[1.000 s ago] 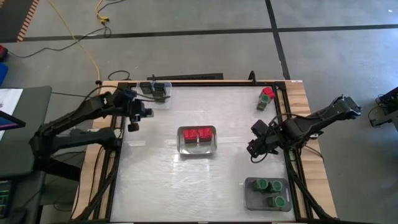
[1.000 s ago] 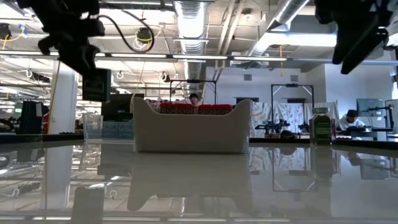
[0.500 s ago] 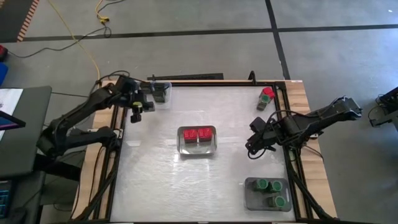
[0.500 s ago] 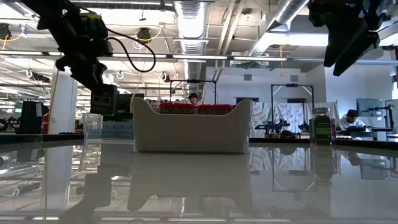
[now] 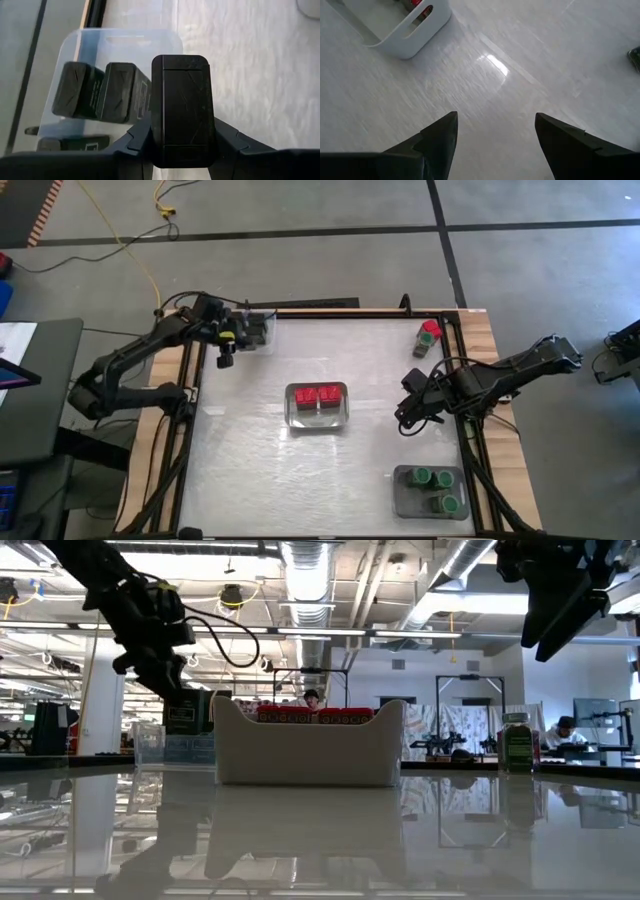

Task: Sort spices by type
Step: Put the black seasoning can into the transparent bin

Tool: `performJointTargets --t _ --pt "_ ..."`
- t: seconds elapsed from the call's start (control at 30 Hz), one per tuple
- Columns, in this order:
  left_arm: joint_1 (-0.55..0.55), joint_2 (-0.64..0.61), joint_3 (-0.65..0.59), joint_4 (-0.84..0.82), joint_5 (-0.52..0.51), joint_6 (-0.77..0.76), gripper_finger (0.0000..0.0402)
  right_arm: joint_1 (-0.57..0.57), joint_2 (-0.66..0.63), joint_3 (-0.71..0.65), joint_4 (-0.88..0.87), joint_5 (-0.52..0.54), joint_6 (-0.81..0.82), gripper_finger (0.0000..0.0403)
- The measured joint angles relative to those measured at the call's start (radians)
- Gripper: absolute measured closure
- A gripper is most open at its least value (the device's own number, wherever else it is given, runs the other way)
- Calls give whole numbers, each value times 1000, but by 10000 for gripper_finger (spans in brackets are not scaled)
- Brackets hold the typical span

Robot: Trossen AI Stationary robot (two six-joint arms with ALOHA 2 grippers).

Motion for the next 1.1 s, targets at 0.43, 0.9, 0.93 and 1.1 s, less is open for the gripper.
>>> performJointTargets --t 0.43,0.9,0.93,1.1 --pt "48 33 56 0 113 51 280 0 0 0 0 0 0 113" --pt "98 101 57 -4 112 106 279 0 0 0 4 0 16 113" --pt "97 101 57 -4 112 106 279 0 0 0 4 0 16 113" --pt "98 102 57 -4 103 105 279 -14 0 0 4 0 16 113"
